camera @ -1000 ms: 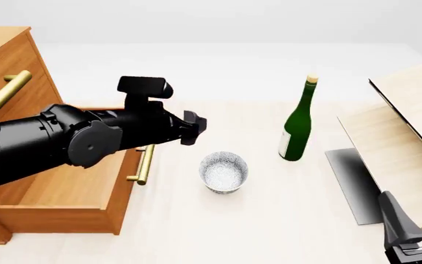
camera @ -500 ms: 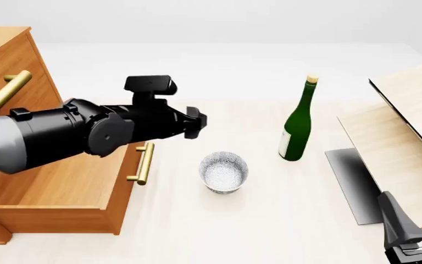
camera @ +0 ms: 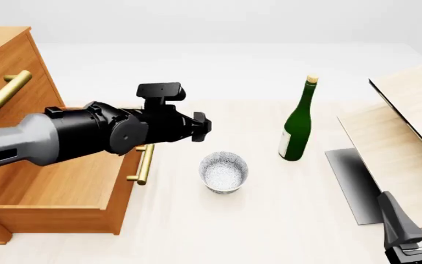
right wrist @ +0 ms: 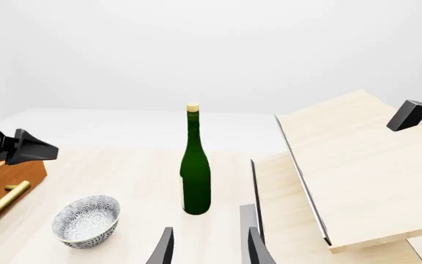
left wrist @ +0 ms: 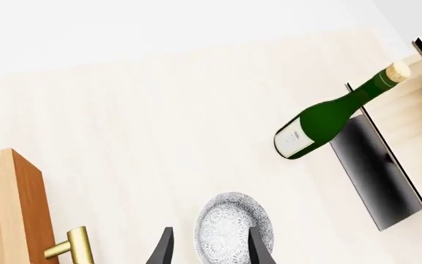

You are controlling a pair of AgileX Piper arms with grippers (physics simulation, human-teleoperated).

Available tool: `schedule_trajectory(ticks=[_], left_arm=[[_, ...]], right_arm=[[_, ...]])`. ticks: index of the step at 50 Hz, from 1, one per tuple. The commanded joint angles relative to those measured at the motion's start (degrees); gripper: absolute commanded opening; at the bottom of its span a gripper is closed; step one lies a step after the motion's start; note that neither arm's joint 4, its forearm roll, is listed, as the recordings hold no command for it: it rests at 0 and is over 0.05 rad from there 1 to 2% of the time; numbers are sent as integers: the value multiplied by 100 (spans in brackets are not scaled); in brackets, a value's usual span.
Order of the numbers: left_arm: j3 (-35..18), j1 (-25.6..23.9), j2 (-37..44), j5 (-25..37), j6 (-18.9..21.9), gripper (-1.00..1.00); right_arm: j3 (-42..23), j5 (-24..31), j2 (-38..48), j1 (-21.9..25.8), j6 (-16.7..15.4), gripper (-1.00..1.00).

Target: Put the bowl in the bottom drawer of the cabinet and close it.

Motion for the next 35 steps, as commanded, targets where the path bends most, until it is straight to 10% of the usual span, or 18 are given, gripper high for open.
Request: schedule_trajectory(ticks=[1,35], left_arm=[[-60,1,119,-6,-159,100],[-279,-6,775,-70,-378,100]], right_arm=[[3,-5,1,-1,-2,100],[3,-4,-2,-2,-2,100]])
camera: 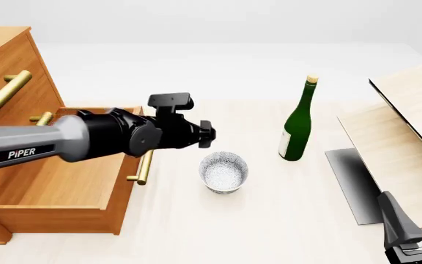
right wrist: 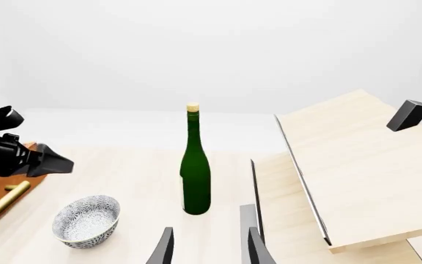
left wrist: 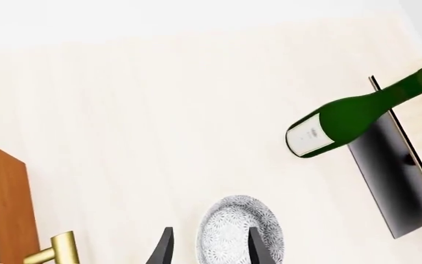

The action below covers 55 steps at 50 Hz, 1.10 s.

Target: Put the bowl in the bottom drawer of the cabinet and close it.

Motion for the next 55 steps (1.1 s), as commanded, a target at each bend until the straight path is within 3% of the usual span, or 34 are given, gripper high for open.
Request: schedule_trajectory(ticks=[1,55], left_arm=[[-38,-1,89,6,-162,100],[-64,-152,877,-120,-502,100]], right_arm=[[3,-3,-3,-2,-2,100],[3,-4,-1,-2,-1,100]])
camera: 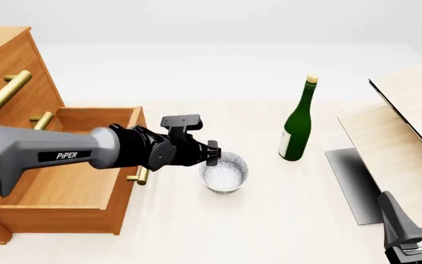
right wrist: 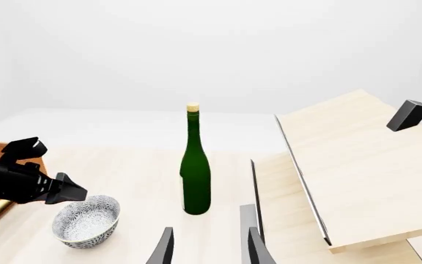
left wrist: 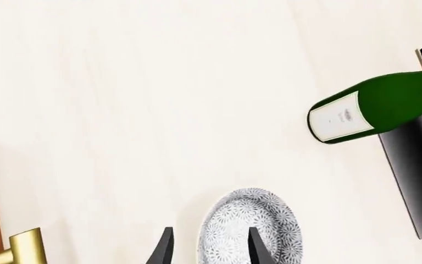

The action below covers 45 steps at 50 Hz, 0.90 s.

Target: Put the bowl in the bottom drawer of the cabinet and close it.

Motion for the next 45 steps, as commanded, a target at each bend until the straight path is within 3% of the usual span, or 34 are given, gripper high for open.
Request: schedule_trajectory(ticks=[1,45], left_arm=[[-33,-10,53,44,-139,100],[-215,-65,639,106,-283,100]], right_arm=[[3,-4,-1,-2,-1,100],[3,-3,-1,-4,0,100]])
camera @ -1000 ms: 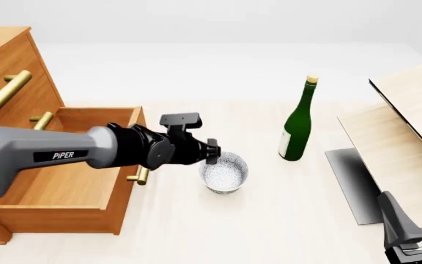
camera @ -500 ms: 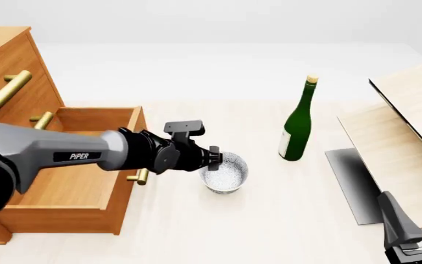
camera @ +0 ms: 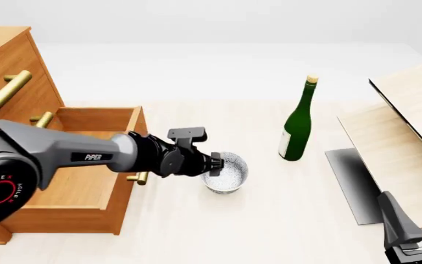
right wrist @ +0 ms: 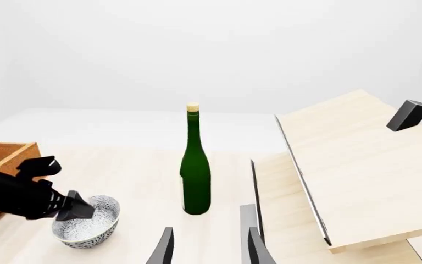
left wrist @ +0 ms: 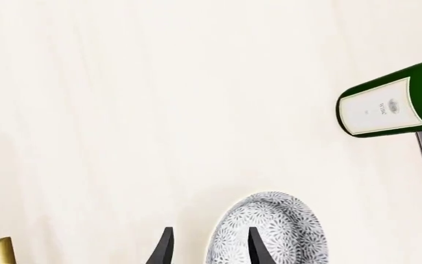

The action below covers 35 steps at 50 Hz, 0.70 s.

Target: Put the bowl in the bottom drawer of the cabinet and close it.

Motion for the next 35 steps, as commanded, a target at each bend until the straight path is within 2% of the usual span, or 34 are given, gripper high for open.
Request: schedule_trajectory(ticks=[1,3,4,35], left_arm=[[4,-25,-19,28,-86,100],[2,-2,-41,42,-4,100],[41,-11,-108,11,-4,-100],[512,-91,-718,-159,19,-100]], right_arm=[[3,-3,-2,-2,-1,100],[3,-4,-1,-2,-1,100],[3,-4,-1,-2,0,100],[3,-4,-1,-1,-2,100]])
